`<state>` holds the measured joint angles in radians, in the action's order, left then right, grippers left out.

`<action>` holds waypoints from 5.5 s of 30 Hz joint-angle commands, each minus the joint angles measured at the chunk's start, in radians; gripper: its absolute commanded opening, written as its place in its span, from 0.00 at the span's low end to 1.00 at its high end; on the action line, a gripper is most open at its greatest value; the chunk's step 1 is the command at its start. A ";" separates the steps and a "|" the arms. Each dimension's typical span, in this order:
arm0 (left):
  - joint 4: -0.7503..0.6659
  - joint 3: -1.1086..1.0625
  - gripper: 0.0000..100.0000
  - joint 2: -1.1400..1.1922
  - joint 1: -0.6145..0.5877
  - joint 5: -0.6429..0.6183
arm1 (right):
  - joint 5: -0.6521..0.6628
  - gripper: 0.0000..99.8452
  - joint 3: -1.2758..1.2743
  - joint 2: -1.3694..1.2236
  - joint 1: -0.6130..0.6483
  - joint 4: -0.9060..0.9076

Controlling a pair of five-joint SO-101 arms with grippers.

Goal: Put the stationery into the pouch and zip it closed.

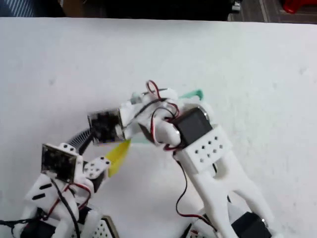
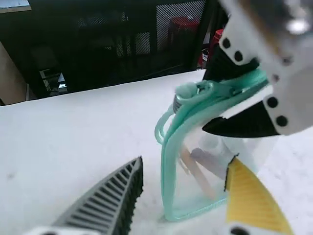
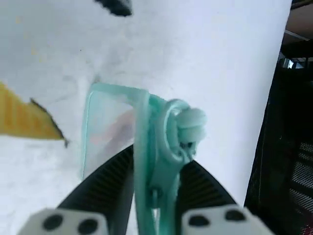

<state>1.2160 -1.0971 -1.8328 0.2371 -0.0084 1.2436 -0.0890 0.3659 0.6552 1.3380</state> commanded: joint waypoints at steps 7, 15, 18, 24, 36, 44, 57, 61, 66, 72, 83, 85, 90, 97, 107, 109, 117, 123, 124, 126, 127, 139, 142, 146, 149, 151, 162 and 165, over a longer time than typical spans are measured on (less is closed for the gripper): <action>-0.146 -0.097 0.29 0.005 -0.133 -0.018 | 0.032 0.02 -0.164 0.061 -0.101 -0.519; -0.146 -0.098 0.29 0.005 -0.213 -0.021 | 0.091 0.02 -0.468 0.232 -0.061 -0.782; -0.146 -0.098 0.29 0.005 -0.260 -0.060 | 0.161 0.02 -0.598 0.268 -0.058 -0.693; -0.181 -0.106 0.29 0.005 -0.326 -0.074 | 0.423 0.02 -0.686 0.283 -0.056 -0.358; -0.427 -0.410 0.29 0.007 -0.056 -0.068 | 0.542 0.02 -0.641 0.292 0.038 -0.111; -0.411 -0.414 0.29 0.008 0.038 -0.068 | 0.411 0.02 -0.600 0.404 0.166 -0.160; -0.302 -0.384 0.29 0.007 0.099 0.009 | 0.295 0.02 -0.605 0.544 0.031 -0.387; -0.203 -0.296 0.29 0.007 0.087 0.025 | 0.249 0.02 -0.605 0.527 0.012 -0.475; -0.143 -0.216 0.29 0.007 -0.022 0.023 | 0.167 0.02 -0.605 0.489 -0.062 -0.556; -0.146 -0.212 0.29 0.007 -0.048 0.023 | -0.009 0.02 -0.605 0.489 -0.110 -0.657; -0.224 -0.206 0.29 0.007 -0.147 -0.054 | -0.158 0.02 -0.606 0.489 -0.044 -0.661; -0.209 -0.186 0.31 0.007 -0.165 -0.012 | -0.164 0.02 -0.606 0.487 -0.041 -0.651; -0.153 -0.107 0.35 0.007 -0.127 0.094 | -0.163 0.02 -0.597 0.489 -0.001 -0.573; -0.204 -0.101 0.35 0.007 -0.120 0.368 | -0.163 0.02 -0.597 0.572 0.028 -0.549; -0.284 -0.098 0.34 0.007 -0.056 0.413 | -0.157 0.02 -0.595 0.757 0.091 -0.444; -0.282 -0.104 0.34 0.008 -0.013 0.414 | -0.117 0.02 -0.595 0.769 0.111 -0.432; -0.285 -0.126 0.34 0.007 0.001 0.436 | 0.017 0.02 -0.525 0.786 0.176 -0.260; -0.287 -0.157 0.34 0.007 0.054 0.425 | 0.092 0.02 -0.496 0.779 0.176 -0.231; -0.282 -0.158 0.34 0.007 0.070 0.422 | 0.094 0.02 -0.496 0.779 0.176 -0.231; -0.282 -0.166 0.34 0.007 0.101 0.422 | 0.094 0.02 -0.496 0.779 0.176 -0.231; -0.287 -0.172 0.33 0.007 0.113 0.422 | 0.094 0.02 -0.496 0.779 0.176 -0.231; -0.362 -0.256 0.28 0.007 0.200 0.422 | 0.089 0.02 -0.497 0.780 0.197 -0.231; -0.365 -0.256 0.18 0.007 0.214 0.427 | 0.086 0.02 -0.497 0.780 0.197 -0.231; -0.364 -0.256 0.04 0.007 0.216 0.422 | 0.084 0.02 -0.497 0.780 0.196 -0.231; -0.362 -0.256 0.03 0.007 0.216 0.420 | 0.084 0.02 -0.497 0.780 0.196 -0.231; -0.365 -0.256 0.03 0.007 0.216 0.420 | 0.084 0.02 -0.497 0.780 0.194 -0.232; -0.358 -0.250 0.02 0.007 0.214 0.321 | 0.086 0.02 -0.704 0.788 0.119 -0.455; -0.358 -0.250 0.02 0.007 0.220 0.180 | 0.083 0.02 -0.720 0.789 0.091 -0.510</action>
<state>0.8846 -1.3717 -1.8128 0.4381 0.3368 1.3311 -0.8071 1.1623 0.7825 0.8976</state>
